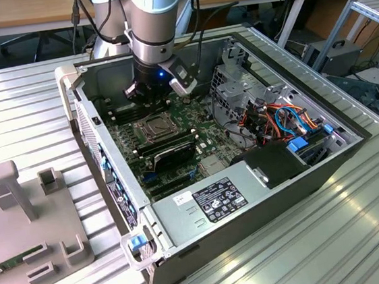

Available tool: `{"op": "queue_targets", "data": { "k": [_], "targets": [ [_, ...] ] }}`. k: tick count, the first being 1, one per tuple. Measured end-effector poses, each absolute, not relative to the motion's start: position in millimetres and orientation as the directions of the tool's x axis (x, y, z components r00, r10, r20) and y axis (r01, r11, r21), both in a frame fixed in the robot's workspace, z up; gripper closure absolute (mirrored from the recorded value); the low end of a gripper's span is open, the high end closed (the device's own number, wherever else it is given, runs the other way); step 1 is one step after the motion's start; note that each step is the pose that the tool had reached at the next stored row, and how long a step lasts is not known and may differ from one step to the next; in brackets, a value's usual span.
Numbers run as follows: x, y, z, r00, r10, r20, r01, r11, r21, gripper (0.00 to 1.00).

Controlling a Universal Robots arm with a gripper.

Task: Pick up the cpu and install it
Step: 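Install the first cpu locking lever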

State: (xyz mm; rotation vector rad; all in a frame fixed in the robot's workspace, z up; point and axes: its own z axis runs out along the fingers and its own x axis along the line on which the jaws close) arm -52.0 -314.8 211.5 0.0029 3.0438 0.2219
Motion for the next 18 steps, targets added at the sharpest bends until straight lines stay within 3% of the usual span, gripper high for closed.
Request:
{"op": "queue_targets", "data": {
  "k": [18],
  "targets": [
    [-51.7,-314.9,203.9,-0.996,0.008,-0.089,-0.005,0.990,0.144,0.89]
  ]
}}
